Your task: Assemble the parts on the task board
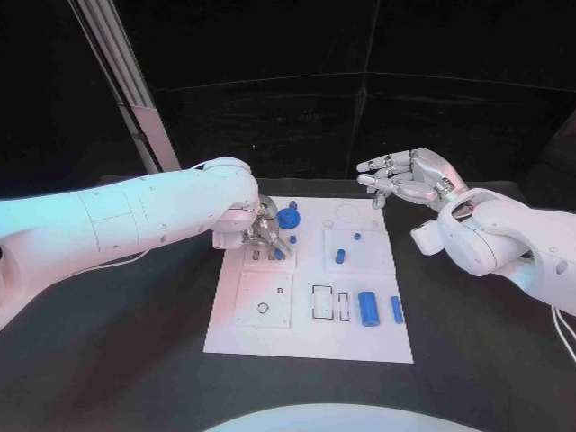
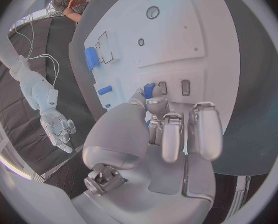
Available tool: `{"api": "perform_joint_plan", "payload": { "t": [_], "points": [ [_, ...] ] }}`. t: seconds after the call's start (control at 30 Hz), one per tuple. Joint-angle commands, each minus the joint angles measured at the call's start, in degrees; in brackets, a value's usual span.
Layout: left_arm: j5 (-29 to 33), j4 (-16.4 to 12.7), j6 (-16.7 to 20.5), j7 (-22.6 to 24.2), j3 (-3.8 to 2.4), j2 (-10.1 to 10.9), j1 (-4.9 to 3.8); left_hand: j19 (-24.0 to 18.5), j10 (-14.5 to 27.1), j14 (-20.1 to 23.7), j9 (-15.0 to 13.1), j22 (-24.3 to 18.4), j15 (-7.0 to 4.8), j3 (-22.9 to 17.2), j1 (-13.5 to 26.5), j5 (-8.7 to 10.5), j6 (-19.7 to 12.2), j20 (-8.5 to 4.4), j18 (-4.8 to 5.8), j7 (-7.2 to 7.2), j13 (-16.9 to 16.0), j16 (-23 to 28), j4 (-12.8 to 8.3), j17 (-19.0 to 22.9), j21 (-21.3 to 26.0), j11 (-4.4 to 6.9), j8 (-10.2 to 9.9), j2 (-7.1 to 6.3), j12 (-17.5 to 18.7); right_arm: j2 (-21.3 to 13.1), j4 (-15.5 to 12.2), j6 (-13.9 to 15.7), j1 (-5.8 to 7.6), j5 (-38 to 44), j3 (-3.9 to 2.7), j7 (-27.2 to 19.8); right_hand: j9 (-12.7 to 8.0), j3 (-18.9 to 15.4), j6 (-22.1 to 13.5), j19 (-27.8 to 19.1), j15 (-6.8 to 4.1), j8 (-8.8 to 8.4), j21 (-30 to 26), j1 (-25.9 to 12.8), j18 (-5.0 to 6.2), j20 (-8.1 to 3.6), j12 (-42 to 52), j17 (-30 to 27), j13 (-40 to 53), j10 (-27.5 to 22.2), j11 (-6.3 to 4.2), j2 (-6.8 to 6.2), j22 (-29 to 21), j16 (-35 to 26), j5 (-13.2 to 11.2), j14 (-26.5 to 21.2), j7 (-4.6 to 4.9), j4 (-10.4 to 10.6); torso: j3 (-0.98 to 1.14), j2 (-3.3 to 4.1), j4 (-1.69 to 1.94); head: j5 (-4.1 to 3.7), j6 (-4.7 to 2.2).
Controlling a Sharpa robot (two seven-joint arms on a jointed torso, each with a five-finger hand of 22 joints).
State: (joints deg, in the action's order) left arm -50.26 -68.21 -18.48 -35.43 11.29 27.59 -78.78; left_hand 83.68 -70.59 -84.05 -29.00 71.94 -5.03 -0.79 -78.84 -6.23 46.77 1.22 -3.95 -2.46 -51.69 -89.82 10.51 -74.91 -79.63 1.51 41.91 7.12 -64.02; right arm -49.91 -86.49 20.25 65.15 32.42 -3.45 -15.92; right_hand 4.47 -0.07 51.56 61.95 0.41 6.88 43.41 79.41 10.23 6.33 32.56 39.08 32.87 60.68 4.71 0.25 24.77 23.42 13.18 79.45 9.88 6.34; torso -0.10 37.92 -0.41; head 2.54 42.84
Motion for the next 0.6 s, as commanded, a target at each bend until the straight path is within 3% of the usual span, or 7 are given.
{"api": "perform_joint_plan", "payload": {
  "t": [0.03, 0.13, 0.17, 0.2, 0.27, 0.33, 0.6],
  "points": [
    [0.1, -0.3, 0.7, 1.5, 0.10, 0.4, 0.10, 0.1, -0.1, -6.0, -0.3, -0.2, -0.23, -6.0, -2.4, -0.39, -0.3, -0.38, 0.31, -0.01, 0.1, -0.2, -2.2, -15.1, 0.3, 0.34, -0.2, 0.31, 0.3, 0.1, 0.1, -0.7, 0.11, 0.1, -0.03, -0.2, -0.1, -0.4, -0.3, 0.3, -0.01, 0.17, -0.3, 0.4, 0.28, 0.12, 0.3, -0.1, -0.1, -0.4, 0.08, 0.14, -0.1, -0.3, 0.2, 0.3, -0.04, -0.1, -0.01, -0.01, 0.02, 0.04, 0.05],
    [0.3, -0.9, 1.9, 2.2, 0.10, 1.1, 0.11, 0.0, -0.3, -6.0, -0.7, -0.2, 0.00, -12.2, -1.3, -0.41, -0.2, -0.22, 0.29, -0.24, 0.3, -0.2, -1.9, -15.1, 0.5, 0.30, -0.1, -1.13, 0.4, 0.3, 0.2, -0.8, 0.11, 0.1, -0.03, -0.2, -0.1, -0.4, -0.3, 0.3, -0.01, 0.16, -0.3, 0.4, 0.28, 0.12, 0.4, -0.1, -0.1, -0.4, 0.10, 0.14, -0.1, -0.3, 0.2, 0.3, -0.03, 0.0, 0.01, -0.04, 0.04, 0.04, 0.03],
    [0.4, -1.2, 2.3, 2.4, 0.10, 1.4, 0.11, 0.1, -0.4, -6.0, -1.1, -0.2, 0.02, -15.8, 0.1, -0.31, -0.3, -0.15, 0.28, -0.26, 0.3, -0.2, -1.8, -15.1, 0.5, 0.21, 0.2, -2.82, 0.3, 0.3, 0.3, -0.8, 0.11, 0.1, -0.03, -0.1, -0.1, -0.5, -0.4, 0.3, 0.00, 0.16, -0.3, 0.4, 0.27, 0.13, 0.4, -0.1, -0.2, -0.5, 0.11, 0.14, -0.1, -0.3, 0.2, 0.3, -0.02, 0.0, 0.02, -0.05, 0.05, 0.04, 0.04],
    [0.4, -1.5, 2.7, 2.6, 0.10, 1.7, 0.11, 0.1, -0.6, -6.0, -1.7, -0.2, 0.08, -21.6, 2.3, -0.15, -0.2, -0.07, 0.26, -0.30, 0.3, -0.2, -1.5, -15.1, 0.6, 0.11, 0.6, -5.35, 0.2, 0.3, 0.4, -0.9, 0.10, 0.1, -0.03, -0.1, -0.1, -0.5, -0.4, 0.3, 0.00, 0.16, -0.3, 0.4, 0.27, 0.13, 0.4, -0.1, -0.2, -0.5, 0.11, 0.14, -0.1, -0.3, 0.2, 0.3, -0.02, 0.0, 0.03, -0.07, 0.09, 0.04, 0.02],
    [0.4, -2.1, 3.6, 2.8, 0.10, 2.3, 0.11, 0.1, -0.8, -6.0, -2.1, -0.2, -0.03, -24.3, 3.6, -0.04, -0.3, 0.07, 0.30, -0.34, 0.2, -0.2, -1.6, -15.1, 0.7, 0.15, 0.8, -6.46, 0.1, 0.4, 0.5, -0.9, 0.10, 0.1, -0.03, -0.1, -0.1, -0.5, -0.4, 0.3, 0.02, 0.16, -0.4, 0.4, 0.27, 0.14, 0.4, -0.1, -0.2, -0.5, 0.12, 0.14, -0.1, -0.4, 0.2, 0.3, 0.00, 0.0, 0.04, -0.09, 0.13, 0.11, -0.01],
    [0.5, -2.7, 4.6, 2.9, 0.10, 3.0, 0.11, 0.1, -1.0, -6.0, -3.0, -0.1, 0.21, -30.3, 6.5, 0.06, -0.6, -0.11, 0.23, -0.25, 0.3, -0.2, -2.2, -15.1, 0.8, 0.38, 1.5, -8.69, -0.1, 0.4, 0.6, -1.0, 0.10, 0.1, -0.03, -0.1, -0.1, -0.5, -0.4, 0.3, 0.03, 0.16, -0.4, 0.4, 0.27, 0.14, 0.4, -0.1, -0.2, -0.5, 0.14, 0.14, -0.2, -0.4, 0.2, 0.3, 0.01, 0.0, 0.06, -0.08, 0.15, 0.25, -0.04],
    [0.5, -4.7, 7.4, 3.1, 0.12, 5.0, 0.20, 0.1, -1.3, -6.0, -3.4, -0.1, -0.02, -31.4, 7.6, 0.38, -0.3, -0.03, 0.25, -0.18, -0.1, -0.2, -2.4, -15.1, 0.8, 0.03, 1.9, -9.09, -0.5, 0.6, 1.0, -1.3, 0.10, 0.1, -0.02, 0.0, -0.1, -0.6, -0.5, 0.3, 0.07, 0.17, -0.5, 0.3, 0.26, 0.17, 0.4, -0.1, -0.3, -0.6, 0.17, 0.14, -0.2, -0.5, 0.2, 0.3, 0.04, 0.1, 0.09, -0.06, 0.16, 0.56, -0.26]
  ]
}}
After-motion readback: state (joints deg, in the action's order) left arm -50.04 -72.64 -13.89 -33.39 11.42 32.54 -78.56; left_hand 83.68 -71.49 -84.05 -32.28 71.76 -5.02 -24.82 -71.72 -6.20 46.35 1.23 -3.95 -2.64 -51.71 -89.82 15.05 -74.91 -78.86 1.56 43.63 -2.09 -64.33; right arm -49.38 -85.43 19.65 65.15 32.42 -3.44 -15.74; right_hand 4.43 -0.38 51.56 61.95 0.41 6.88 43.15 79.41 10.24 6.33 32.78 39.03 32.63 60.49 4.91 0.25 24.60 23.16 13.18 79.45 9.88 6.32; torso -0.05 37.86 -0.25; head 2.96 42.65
